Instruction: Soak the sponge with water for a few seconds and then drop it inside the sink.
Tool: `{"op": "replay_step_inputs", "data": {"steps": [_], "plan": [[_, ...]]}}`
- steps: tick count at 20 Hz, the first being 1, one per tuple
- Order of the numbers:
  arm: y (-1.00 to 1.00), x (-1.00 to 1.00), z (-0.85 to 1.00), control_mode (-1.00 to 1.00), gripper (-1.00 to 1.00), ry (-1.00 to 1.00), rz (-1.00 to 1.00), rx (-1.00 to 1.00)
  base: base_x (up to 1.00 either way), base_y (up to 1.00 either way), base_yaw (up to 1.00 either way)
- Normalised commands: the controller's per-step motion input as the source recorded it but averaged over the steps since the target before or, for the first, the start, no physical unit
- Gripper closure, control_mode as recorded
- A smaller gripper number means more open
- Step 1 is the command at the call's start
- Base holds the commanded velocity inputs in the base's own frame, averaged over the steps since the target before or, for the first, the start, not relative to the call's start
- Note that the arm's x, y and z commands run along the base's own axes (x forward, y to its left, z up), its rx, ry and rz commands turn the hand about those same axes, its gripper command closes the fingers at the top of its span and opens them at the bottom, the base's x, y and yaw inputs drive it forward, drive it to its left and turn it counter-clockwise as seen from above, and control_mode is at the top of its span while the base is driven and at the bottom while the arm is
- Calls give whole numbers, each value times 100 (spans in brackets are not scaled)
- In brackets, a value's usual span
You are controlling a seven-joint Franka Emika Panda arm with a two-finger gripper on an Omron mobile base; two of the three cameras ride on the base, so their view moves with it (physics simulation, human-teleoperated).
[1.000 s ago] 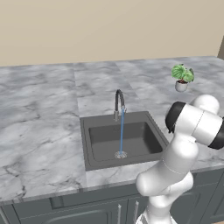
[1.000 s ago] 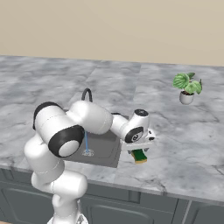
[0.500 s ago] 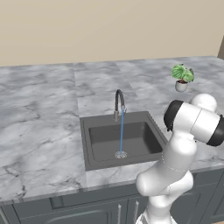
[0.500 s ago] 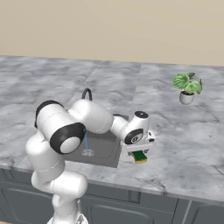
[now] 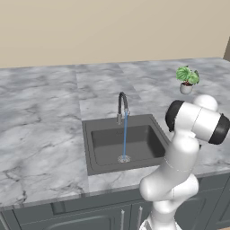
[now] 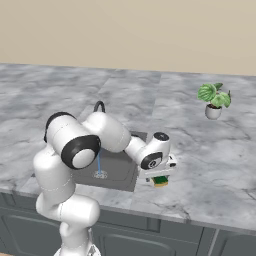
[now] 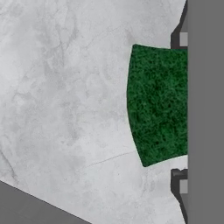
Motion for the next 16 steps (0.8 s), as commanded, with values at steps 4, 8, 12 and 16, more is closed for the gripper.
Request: {"op": "replay_step_inputs", "data": {"steps": [4,8,12,16], "plan": [[0,0,-30,-100,-100,0,0,0,0,0,0],[0,0,0,-100,-100,0,0,0,0,0,0],[0,0,0,-100,-100,0,0,0,0,0,0],[0,0,0,-100,100,0,0,0,0,0,0]]}}
